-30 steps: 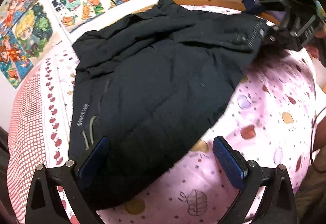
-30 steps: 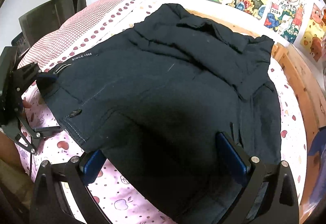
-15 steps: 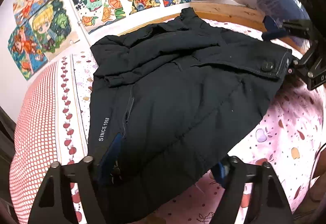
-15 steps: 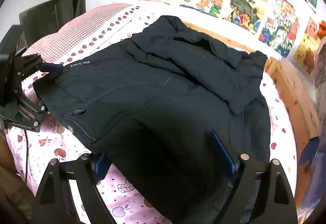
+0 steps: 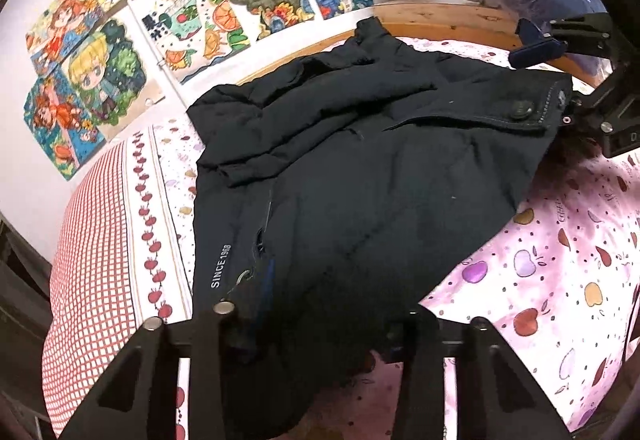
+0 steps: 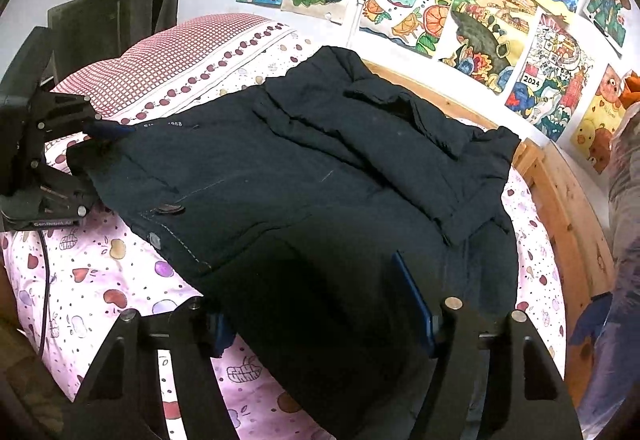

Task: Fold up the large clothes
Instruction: 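Close both tools on the jacket hem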

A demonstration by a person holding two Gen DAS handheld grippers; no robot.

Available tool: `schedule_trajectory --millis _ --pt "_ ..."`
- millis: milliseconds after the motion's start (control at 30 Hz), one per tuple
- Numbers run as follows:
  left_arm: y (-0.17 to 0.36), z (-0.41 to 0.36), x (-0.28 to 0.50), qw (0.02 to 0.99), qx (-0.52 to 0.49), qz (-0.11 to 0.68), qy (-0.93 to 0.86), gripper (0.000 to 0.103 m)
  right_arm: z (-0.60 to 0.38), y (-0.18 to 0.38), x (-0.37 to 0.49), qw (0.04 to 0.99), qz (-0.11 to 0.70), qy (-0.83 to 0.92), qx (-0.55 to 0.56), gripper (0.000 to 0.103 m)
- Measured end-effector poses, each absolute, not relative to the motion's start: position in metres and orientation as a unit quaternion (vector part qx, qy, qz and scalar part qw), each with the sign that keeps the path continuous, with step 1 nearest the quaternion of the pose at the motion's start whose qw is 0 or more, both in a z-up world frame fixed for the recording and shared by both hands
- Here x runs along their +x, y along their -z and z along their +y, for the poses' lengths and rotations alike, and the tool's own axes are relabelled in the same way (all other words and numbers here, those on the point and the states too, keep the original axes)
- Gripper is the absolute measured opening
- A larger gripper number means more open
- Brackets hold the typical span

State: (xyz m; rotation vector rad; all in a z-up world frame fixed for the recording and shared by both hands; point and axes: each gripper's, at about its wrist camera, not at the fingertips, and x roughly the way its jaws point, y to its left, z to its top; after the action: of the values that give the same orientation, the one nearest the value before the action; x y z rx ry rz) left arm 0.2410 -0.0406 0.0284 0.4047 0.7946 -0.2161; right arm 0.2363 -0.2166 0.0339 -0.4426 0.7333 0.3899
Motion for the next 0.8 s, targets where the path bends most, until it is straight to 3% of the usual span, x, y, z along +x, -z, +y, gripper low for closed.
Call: schedule_trajectory --millis 33,133,200,300,800 --pt "-0.029 -0.041 0.242 0.897 0.195 0.383 0.105 0.032 -0.217 -0.034 0.237 0.891 0.354 -0.187 -0.214 0.063" --pt "-0.033 -0.039 0.245 0.899 0.188 0.381 0.106 0.027 -0.213 -0.034 0.237 0.888 0.355 -0.195 -0.217 0.049" --pt "-0.038 -0.039 0.248 0.902 0.181 0.377 0.105 0.024 -0.209 -0.035 0.235 0.887 0.349 -0.202 -0.224 0.031" --pt "-0.047 -0.038 0.254 0.909 0.17 0.367 0.097 0.02 -0.203 -0.039 0.234 0.891 0.336 -0.194 -0.234 0.024" --pt "-0.101 -0.028 0.3 0.942 0.116 0.304 0.079 0.013 -0.205 -0.081 0.278 0.935 0.273 -0.146 -0.173 0.016"
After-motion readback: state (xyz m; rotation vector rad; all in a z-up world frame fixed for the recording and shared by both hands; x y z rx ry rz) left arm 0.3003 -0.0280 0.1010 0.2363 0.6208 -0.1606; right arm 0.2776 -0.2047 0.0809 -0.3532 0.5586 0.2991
